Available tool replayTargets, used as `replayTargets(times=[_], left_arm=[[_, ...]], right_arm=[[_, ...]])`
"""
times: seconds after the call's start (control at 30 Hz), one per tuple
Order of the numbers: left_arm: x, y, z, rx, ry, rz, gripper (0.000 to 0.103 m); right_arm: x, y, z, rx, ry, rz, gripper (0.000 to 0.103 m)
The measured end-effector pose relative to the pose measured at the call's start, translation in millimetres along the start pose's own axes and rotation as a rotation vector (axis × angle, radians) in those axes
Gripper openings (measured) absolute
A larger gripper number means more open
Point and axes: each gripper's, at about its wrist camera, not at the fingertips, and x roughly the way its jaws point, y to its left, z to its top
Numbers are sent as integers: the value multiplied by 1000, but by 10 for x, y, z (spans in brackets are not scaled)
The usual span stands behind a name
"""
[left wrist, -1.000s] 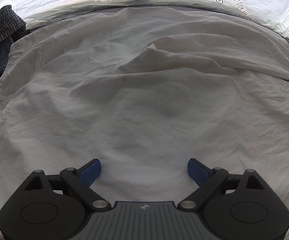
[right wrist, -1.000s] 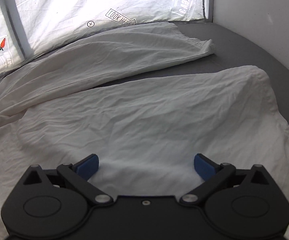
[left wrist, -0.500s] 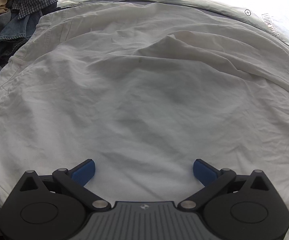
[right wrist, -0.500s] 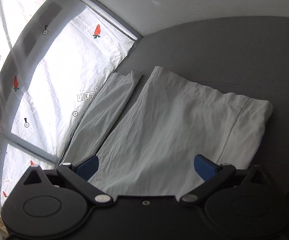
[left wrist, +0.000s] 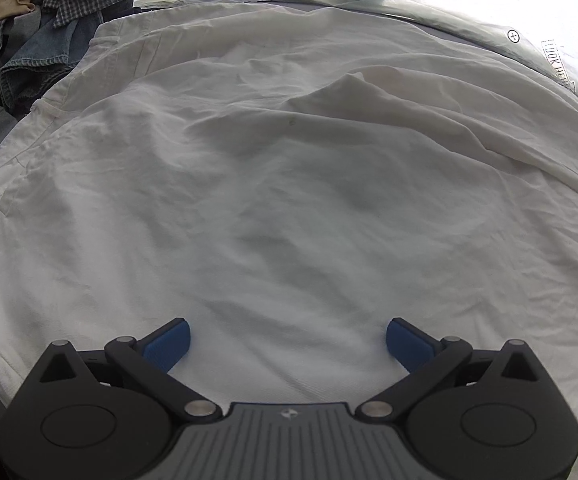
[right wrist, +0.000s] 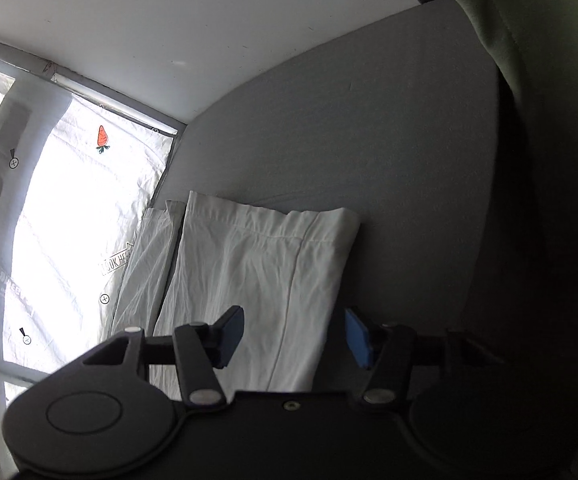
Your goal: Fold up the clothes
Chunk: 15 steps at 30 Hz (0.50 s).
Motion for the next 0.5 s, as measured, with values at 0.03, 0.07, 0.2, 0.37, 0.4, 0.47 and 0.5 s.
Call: replayTargets(times=[0.03, 0.07, 0.2, 0.37, 0.4, 0.47, 0.5], left_arm=[[5, 3, -1, 1, -1, -1, 103], [11, 8, -4, 1, -2, -2, 103], [12, 20, -19, 5, -12, -6, 103], [18, 33, -21, 17, -18, -15, 103], [18, 33, -22, 19, -19, -16, 103], [18, 32, -26, 22, -24, -18, 103], [17, 30, -27, 22, -26, -19, 103]], right_arm=[[5, -8, 3, -2, -4, -4, 54], [3, -28, 6, 4, -12, 0, 54], [67, -95, -7, 63, 8, 67, 26], [154, -49, -70, 57, 25, 59, 23], [167, -51, -76, 65, 26, 55, 23], [189, -61, -82, 86, 28, 54, 23], [195, -73, -76, 102, 29, 59, 23]])
